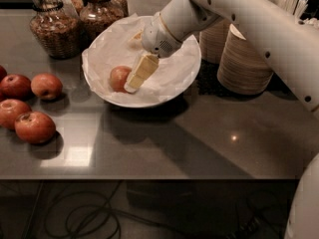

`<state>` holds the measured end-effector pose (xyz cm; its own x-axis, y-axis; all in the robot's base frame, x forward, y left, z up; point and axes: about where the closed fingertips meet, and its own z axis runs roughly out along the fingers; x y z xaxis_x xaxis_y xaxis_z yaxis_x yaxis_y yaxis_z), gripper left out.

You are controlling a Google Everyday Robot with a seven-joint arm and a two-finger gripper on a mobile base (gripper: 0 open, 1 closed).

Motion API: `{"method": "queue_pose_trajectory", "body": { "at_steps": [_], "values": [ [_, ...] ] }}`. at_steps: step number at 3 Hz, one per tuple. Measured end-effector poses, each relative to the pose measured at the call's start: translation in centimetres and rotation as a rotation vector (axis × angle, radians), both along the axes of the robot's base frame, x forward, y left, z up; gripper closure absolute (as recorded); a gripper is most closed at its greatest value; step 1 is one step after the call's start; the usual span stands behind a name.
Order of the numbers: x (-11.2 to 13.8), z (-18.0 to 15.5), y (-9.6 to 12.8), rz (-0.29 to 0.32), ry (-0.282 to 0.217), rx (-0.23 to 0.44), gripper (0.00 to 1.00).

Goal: Pick apple from white bowl

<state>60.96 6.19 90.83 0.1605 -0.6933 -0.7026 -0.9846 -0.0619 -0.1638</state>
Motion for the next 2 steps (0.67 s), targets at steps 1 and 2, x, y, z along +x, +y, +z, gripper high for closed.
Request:
{"method": "queue_pose_trajectory", "body": {
  "at_steps": [1,2],
  "values": [
    [0.1,-0.9,0.7,0.010,0.014,-0.009,0.19],
    [0.4,-1.9,1.2,0.012,0.027,-0.023,0.20]
  ]
}}
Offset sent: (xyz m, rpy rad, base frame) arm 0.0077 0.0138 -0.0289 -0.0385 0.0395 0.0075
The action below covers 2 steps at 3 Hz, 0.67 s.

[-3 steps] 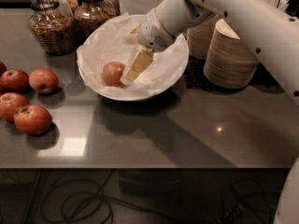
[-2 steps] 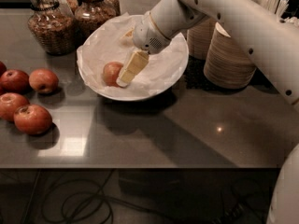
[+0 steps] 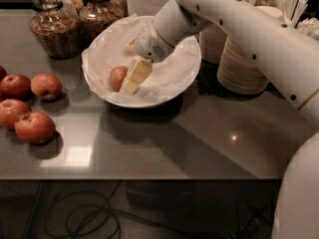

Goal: Pick apple from white bowl

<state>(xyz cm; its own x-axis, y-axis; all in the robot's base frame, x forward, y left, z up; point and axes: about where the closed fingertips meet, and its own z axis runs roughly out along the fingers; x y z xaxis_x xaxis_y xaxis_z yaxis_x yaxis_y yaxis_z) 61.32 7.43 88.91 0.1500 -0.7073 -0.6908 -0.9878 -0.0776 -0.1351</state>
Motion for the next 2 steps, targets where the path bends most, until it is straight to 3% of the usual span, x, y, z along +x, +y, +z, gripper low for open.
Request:
{"method": "queue_pose_trajectory", "body": {
  "at_steps": [2],
  "values": [
    [0.57,-2.09,0.33,-0.008,0.027,-0.029,0.22]
  ]
}}
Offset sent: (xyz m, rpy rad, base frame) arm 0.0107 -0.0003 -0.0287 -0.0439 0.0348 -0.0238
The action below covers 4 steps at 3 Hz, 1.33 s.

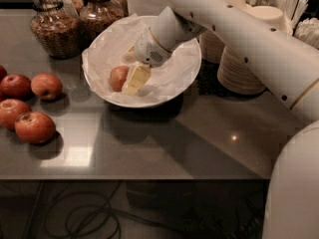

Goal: Pick apple from white bowl

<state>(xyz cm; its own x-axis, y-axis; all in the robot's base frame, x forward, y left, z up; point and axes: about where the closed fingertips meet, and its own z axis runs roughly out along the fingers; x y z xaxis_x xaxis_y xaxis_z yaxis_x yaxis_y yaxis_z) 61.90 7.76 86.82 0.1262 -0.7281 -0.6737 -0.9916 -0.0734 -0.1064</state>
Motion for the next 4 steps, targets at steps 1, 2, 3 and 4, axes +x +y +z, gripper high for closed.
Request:
{"method": "queue_pose_trajectory", "body": {
  "at_steps": [1,2,3,4],
  "values": [
    [0.1,-0.4,-0.1,-0.006,0.004,-0.008,0.39],
    [0.2,-0.5,-0.3,-0.012,0.003,-0.011,0.63],
    [0.3,-0.6,-0.8,-0.021,0.009,-0.011,0.85],
    [-0.4,0.9,-3.1,-0.041,0.000,0.006,1.00]
  ]
}}
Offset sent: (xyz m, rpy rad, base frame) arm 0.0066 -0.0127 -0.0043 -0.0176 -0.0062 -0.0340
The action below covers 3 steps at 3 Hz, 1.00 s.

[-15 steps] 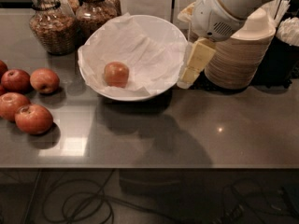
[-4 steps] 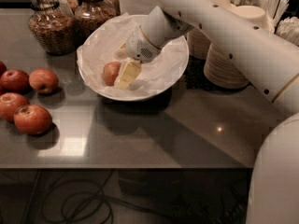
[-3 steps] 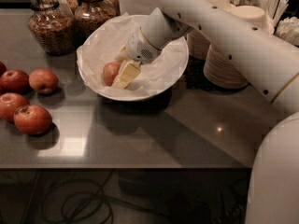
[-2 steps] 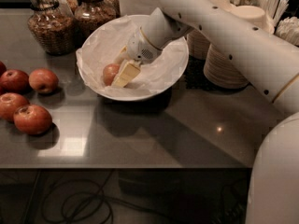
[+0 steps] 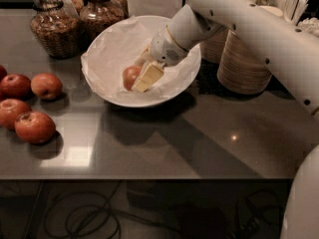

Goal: Pick apple from white bowl

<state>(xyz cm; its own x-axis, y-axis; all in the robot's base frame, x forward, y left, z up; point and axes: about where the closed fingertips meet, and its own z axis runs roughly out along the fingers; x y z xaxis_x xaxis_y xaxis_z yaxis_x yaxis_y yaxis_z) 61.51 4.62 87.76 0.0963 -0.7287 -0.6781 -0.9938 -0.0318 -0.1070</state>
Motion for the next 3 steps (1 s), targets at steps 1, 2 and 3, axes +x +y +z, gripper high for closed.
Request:
{"method": "queue_pose_trajectory", "body": {
  "at_steps": [1,2,3],
  "values": [
    [0.0,4.5,-4.1,-0.015,-0.048,0.063,1.00],
    [0.6,9.7,-7.6,-0.032,-0.118,0.140,1.00],
    [0.5,13.7,-9.7,-0.050,-0.197,0.188,1.00]
  ]
}}
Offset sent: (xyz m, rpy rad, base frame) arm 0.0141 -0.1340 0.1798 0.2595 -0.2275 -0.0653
